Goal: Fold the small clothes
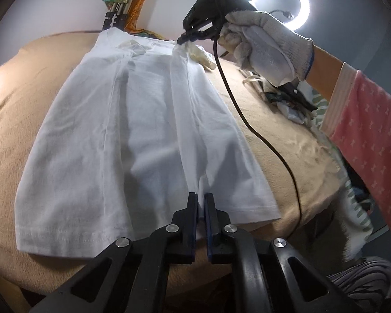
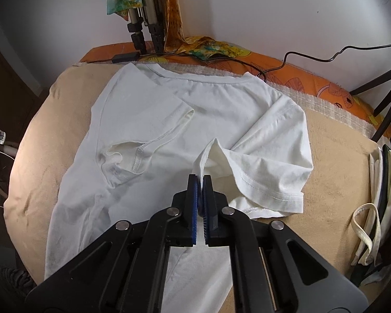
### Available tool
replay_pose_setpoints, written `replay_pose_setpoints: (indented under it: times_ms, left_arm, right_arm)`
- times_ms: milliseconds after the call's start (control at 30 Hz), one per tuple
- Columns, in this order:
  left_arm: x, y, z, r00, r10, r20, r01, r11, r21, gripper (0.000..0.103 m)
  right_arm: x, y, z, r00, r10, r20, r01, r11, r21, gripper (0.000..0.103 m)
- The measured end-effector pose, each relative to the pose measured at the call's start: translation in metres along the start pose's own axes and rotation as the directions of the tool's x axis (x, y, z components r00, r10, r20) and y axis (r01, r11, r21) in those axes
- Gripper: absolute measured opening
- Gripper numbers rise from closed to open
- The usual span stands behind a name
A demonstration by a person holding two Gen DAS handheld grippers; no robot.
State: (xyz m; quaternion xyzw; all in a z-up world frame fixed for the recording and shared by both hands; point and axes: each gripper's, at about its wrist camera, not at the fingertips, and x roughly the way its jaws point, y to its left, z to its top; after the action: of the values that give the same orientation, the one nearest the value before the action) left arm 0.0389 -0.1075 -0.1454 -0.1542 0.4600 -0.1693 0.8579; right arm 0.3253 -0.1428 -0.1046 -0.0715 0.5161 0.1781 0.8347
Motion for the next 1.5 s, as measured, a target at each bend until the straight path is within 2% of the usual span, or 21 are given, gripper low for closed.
replay_pose_setpoints:
  times_ms: [133,267,567,600,667,700,767,833,867,933,1000,1100,1167,1300,1367,1400,1433,1500]
  left_arm:
    - [-0.01,0.013,-0.002,0.997,-0.072,-0.009,0.071,0.993,-0.091,0.001]
    - [-0.014,0.019,-0.003,0.999,-0.034,0.011,0.035,0.996,-0.088,0.001]
    - [-0.014,0.027,-0.007,1.0,-0.019,-0.005,0.018,0.994,-0.103,0.001]
    - [-0.015,0.028,-0.007,1.0,-0.014,-0.008,0.013,0.994,-0.106,0.005]
    - [-0.019,0.027,-0.007,1.0,-0.024,0.0,0.024,0.994,-0.11,0.015]
    - [-0.022,0.026,-0.007,1.0,-0.027,0.009,0.028,0.994,-0.104,0.017]
    - [-0.03,0.021,-0.005,0.999,-0.032,0.032,0.035,0.996,-0.08,0.019]
    - [-0.038,0.019,-0.003,0.998,-0.038,0.057,0.042,0.997,-0.064,0.02]
    - [-0.042,0.018,-0.003,0.997,-0.036,0.072,0.041,0.997,-0.061,0.02]
    - [-0.048,0.02,0.0,0.995,-0.031,0.097,0.037,0.997,-0.062,0.02]
    - [-0.05,0.023,0.002,0.994,-0.031,0.106,0.039,0.997,-0.074,0.02]
    - [-0.048,0.03,0.002,0.994,-0.019,0.11,0.029,0.996,-0.09,0.02]
    - [-0.046,0.031,0.003,0.994,-0.015,0.105,0.025,0.995,-0.101,0.02]
    - [-0.043,0.034,0.003,0.995,-0.003,0.1,0.013,0.994,-0.107,0.02]
    - [-0.043,0.035,0.003,0.995,0.0,0.102,0.011,0.994,-0.11,0.02]
    - [-0.043,0.036,0.003,0.995,0.002,0.103,0.01,0.994,-0.111,0.02]
    - [-0.043,0.037,0.002,0.995,0.002,0.104,0.01,0.993,-0.114,0.02]
    - [-0.045,0.04,0.001,0.994,-0.003,0.11,0.017,0.992,-0.128,0.02]
  right_arm:
    - [-0.01,0.01,0.017,1.0,-0.002,0.012,0.002,1.0,0.007,0.004]
    - [0.001,0.031,0.03,1.0,-0.01,0.01,0.011,1.0,-0.028,0.004]
    - [0.054,0.071,0.045,0.999,-0.009,-0.045,0.005,0.996,-0.091,0.004]
    - [0.059,0.072,0.045,0.996,-0.007,-0.092,-0.002,0.995,-0.099,0.004]
    - [0.058,0.07,0.044,0.995,0.0,-0.101,-0.01,0.996,-0.093,0.008]
    - [0.05,0.066,0.043,0.995,0.041,-0.094,-0.049,0.996,-0.08,0.011]
    - [0.024,0.053,0.041,0.99,0.134,-0.039,-0.135,0.99,-0.035,0.038]
    - [-0.011,0.031,0.034,0.976,0.21,0.053,-0.211,0.977,0.013,0.046]
    - [-0.025,0.02,0.03,0.968,0.234,0.094,-0.238,0.971,0.03,0.046]
    - [-0.045,-0.009,0.021,0.971,0.185,0.153,-0.2,0.976,0.089,0.046]
    - [-0.048,-0.038,0.018,0.987,0.073,0.142,-0.095,0.983,0.156,0.046]
    - [-0.029,-0.069,0.01,0.998,0.011,0.067,-0.027,0.969,0.245,0.046]
    - [-0.015,-0.079,0.006,0.999,0.027,0.038,-0.036,0.962,0.271,0.046]
    - [0.005,-0.086,0.002,0.993,0.119,0.019,-0.118,0.938,0.325,0.046]
    - [0.015,-0.075,0.004,0.993,0.121,-0.009,-0.113,0.947,0.301,0.042]
    - [0.02,-0.069,0.004,0.992,0.123,-0.024,-0.111,0.952,0.285,0.032]
    - [0.022,-0.064,0.006,0.991,0.13,-0.039,-0.115,0.956,0.271,0.003]
    - [0.017,-0.057,0.012,0.991,0.134,-0.026,-0.122,0.954,0.275,0.004]
